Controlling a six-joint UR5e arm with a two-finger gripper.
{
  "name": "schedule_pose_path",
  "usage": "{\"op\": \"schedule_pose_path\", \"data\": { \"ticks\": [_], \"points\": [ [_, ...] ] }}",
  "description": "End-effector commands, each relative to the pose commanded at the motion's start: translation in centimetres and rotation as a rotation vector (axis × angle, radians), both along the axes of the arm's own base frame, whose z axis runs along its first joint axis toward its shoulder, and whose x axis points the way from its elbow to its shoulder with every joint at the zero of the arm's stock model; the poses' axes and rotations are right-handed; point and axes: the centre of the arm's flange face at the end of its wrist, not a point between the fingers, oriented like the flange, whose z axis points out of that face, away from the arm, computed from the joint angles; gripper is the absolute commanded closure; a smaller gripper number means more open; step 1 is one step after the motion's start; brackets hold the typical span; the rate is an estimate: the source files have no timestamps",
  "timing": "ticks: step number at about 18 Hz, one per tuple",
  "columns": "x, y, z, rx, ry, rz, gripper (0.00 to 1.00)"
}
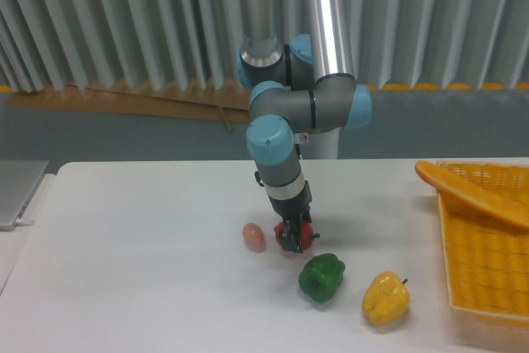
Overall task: Place the red peppers in a basket
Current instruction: 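Lift the red pepper and carry it over the orange basket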
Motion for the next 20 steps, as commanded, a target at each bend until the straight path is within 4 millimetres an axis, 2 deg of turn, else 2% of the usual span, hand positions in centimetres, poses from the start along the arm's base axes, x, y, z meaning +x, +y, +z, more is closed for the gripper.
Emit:
{"op": "schedule_pose_path", "data": {
  "ticks": [5,11,18,20],
  "points": [
    [-2.9,-2.3,2.9,0.06,-0.008,0.091,0.7],
    [-4.5,-2.9,6.5,0.033,-0.043,0.119,0.7],
    [-4.4,-4.1,10.8,0.02,-0.095,0.136,0.7],
    [-4.2,-4.2,11.4,0.016,-0.112,0.142,0.7]
  ]
}}
